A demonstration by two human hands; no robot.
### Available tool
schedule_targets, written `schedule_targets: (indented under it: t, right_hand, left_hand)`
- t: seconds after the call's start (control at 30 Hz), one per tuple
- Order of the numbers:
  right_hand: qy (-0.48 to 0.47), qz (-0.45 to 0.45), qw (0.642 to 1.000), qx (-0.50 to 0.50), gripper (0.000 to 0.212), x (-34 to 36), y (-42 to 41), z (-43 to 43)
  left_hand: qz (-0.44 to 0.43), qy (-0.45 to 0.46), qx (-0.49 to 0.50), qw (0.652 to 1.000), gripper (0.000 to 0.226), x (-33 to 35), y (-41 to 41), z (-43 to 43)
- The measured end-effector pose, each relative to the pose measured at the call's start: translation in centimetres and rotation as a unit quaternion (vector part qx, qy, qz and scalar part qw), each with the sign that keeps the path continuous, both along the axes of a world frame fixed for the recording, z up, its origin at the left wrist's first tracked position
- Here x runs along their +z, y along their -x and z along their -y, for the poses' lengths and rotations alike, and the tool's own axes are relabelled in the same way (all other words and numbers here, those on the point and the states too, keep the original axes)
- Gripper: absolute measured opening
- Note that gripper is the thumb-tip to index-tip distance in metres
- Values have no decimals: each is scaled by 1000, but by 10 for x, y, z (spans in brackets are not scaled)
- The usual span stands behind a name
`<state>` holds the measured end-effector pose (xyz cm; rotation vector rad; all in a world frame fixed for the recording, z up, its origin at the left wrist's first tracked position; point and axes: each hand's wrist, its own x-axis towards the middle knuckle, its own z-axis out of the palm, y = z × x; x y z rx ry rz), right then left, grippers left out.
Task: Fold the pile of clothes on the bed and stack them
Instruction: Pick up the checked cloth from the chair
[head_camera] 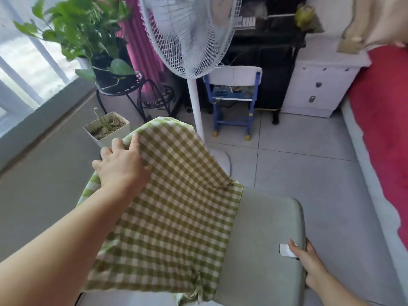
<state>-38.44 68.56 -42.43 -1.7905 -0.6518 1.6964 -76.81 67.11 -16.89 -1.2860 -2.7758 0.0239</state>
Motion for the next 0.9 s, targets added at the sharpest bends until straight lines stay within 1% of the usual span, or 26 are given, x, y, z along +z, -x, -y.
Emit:
schedule_targets:
  t: [0.1,0.2,0.4,0.53,0.67,0.83,0.9]
  right_hand:
    - [2,-5,1000,-29,33,20,-39,-18]
    - [2,-19,998,-53,28,24,-78,-41]
    - [-1,-13,996,-88,34,33,-154,-99]
    - [1,-5,995,-96,37,41,-201,-155]
    - [-2,-12,994,-106,35,45,-238,-205]
    - [4,-8,993,-116,46,28,-272,-264]
    - [8,-2,993,-115,50,18,-279,-291]
  left_hand:
    - [-7,-9,-35,999,81,16,-38,-39]
    - [-8,-3,-58,998,81,24,-78,-78]
    - [3,8,-80,997,76,34,-160,-161]
    - [3,7,-88,996,74,38,-207,-220]
    - [1,4,-89,996,72,32,-242,-273]
    - [13,19,-104,994,70,14,-271,-341]
    - [10,28,-103,994,72,4,-278,-369]
